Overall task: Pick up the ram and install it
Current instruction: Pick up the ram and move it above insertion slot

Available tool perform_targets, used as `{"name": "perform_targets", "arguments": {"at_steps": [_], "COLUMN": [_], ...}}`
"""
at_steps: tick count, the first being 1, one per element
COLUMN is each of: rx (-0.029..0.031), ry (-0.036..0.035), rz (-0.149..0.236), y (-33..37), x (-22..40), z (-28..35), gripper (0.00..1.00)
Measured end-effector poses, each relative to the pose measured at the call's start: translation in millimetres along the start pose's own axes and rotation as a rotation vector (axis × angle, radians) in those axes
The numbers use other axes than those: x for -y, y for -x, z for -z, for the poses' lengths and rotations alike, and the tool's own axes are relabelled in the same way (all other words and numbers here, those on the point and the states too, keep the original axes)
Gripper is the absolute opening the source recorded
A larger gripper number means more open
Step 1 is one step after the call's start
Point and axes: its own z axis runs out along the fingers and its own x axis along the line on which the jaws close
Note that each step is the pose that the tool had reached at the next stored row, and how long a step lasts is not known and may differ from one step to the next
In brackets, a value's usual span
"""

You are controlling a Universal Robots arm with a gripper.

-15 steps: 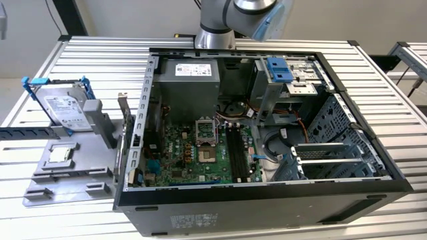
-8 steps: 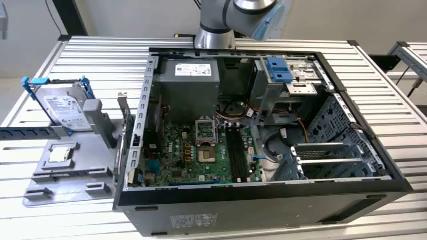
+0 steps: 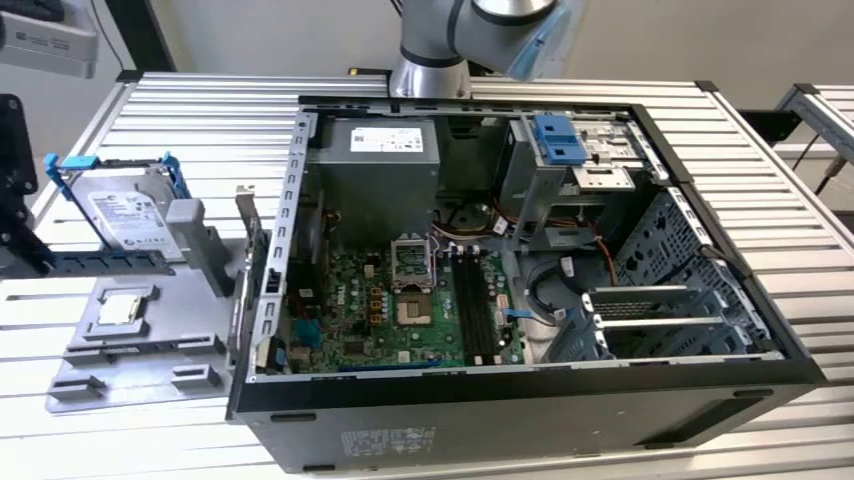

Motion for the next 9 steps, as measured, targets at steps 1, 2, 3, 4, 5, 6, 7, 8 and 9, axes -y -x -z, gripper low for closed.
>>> {"name": "perform_targets", "arguments": {"at_steps": [1,2,3,4,5,6,7,8,9], "rx": [0.0000,0.0000,0.0001,0.0001,0.0001,0.0000,0.0001,0.0000,0.0001], "ry": [0.0000,0.0000,0.0000,0.0000,-0.0001,0.0000,-0.0001,0.0000,-0.0001], "rz": [0.000,0.000,0.000,0.000,0.000,0.000,0.000,0.000,0.000], "y": [0.2,0.4,0.5,0.7,0.9,1.0,1.2,1.4,1.5], "x": [4.4,9.2,13.7,18.3,22.7,27.3,31.9,36.5,41.1], "z": [0.1,0.1,0.2,0.2,0.3,0.4,0.4,0.5,0.6], "gripper": [0.00,0.00,0.00,0.00,0.00,0.00,0.00,0.00,0.00]}}
